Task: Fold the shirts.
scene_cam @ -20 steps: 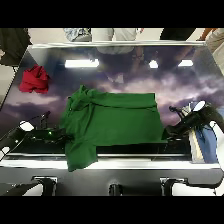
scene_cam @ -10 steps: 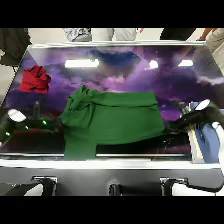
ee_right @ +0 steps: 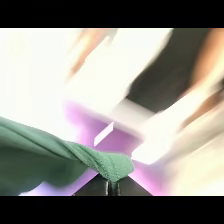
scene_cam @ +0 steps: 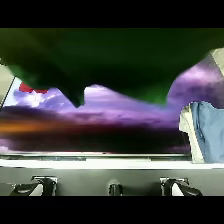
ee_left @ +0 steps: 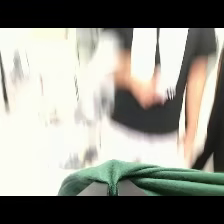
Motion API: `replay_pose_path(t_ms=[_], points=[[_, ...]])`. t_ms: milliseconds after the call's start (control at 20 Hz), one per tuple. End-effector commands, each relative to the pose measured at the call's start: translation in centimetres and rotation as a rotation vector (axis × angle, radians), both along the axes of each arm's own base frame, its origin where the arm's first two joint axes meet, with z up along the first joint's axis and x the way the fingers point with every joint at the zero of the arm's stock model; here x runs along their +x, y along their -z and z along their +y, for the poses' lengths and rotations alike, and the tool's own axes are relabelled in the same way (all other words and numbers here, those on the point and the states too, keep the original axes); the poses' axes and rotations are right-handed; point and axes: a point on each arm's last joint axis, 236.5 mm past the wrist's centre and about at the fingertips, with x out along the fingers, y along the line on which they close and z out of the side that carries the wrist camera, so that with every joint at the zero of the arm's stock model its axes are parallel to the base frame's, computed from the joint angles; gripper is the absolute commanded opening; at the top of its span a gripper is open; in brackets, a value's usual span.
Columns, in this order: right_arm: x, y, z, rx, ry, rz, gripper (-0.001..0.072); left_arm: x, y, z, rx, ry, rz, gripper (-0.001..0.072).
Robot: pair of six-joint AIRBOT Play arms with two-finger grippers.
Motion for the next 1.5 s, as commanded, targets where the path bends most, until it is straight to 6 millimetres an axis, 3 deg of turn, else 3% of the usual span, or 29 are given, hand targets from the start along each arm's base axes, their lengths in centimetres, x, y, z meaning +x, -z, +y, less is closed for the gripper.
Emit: replay_pose_path(t_ms=[0,150,350,450,550,650,750,850,950,1050,1100,1150,1250,1350,1450], points=[[-10.4,-5.8,1.5,-0.069,0.080,-0.196,0.0040,-10.0,-6.4,-0.6,-0.026,-0.015,-0.235,0.0028],[-11.8,-4.9,2.0,-0.066,0.078,-0.162,0.0040,-10.7,-5.7,-0.7,-0.021,-0.017,-0.209,0.0028],[-11.9,-1.6,1.8,-0.052,0.082,-0.024,0.0041,-9.7,-4.0,-0.7,-0.015,-0.017,-0.128,0.0028],[-10.5,0.1,1.4,-0.047,0.077,0.058,0.0040,-8.2,-2.7,-0.4,0.010,-0.026,-0.066,0.0027],[-7.3,3.7,0.7,-0.008,0.058,0.216,0.0040,-5.0,-0.1,0.1,0.049,-0.038,0.052,0.0027],[-2.2,10.1,0.8,0.067,-0.034,0.483,0.0040,0.6,5.0,0.6,0.052,-0.024,0.270,0.0028],[2.6,18.4,1.4,0.239,-0.119,0.794,0.0040,7.0,14.3,0.0,0.022,0.053,0.597,0.0027],[6.0,27.5,1.5,0.264,-0.122,1.075,0.0040,12.1,24.8,-1.2,-0.001,0.128,0.875,0.0027],[10.5,35.1,1.8,0.164,-0.081,1.163,0.0040,15.9,35.7,-1.9,-0.015,0.153,1.055,0.0027],[16.4,40.3,2.9,0.094,-0.094,1.109,0.0041,17.7,45.5,-2.2,-0.069,0.143,1.196,0.0028],[19.2,42.2,3.5,0.096,-0.101,1.064,0.0041,18.5,48.8,-2.3,-0.096,0.143,1.234,0.0028],[21.9,43.7,3.6,0.128,-0.079,1.003,0.0041,19.8,51.4,-2.3,-0.114,0.135,1.250,0.0028],[26.1,45.5,3.3,0.211,-0.027,0.881,0.0041,23.1,54.1,-1.9,-0.130,0.111,1.209,0.0028],[28.7,46.0,2.9,0.264,0.001,0.784,0.0041,26.3,54.9,-1.5,-0.146,0.089,1.135,0.0028],[30.0,46.3,2.8,0.283,0.009,0.738,0.0041,28.9,55.1,-1.6,-0.185,0.084,1.075,0.0028]])
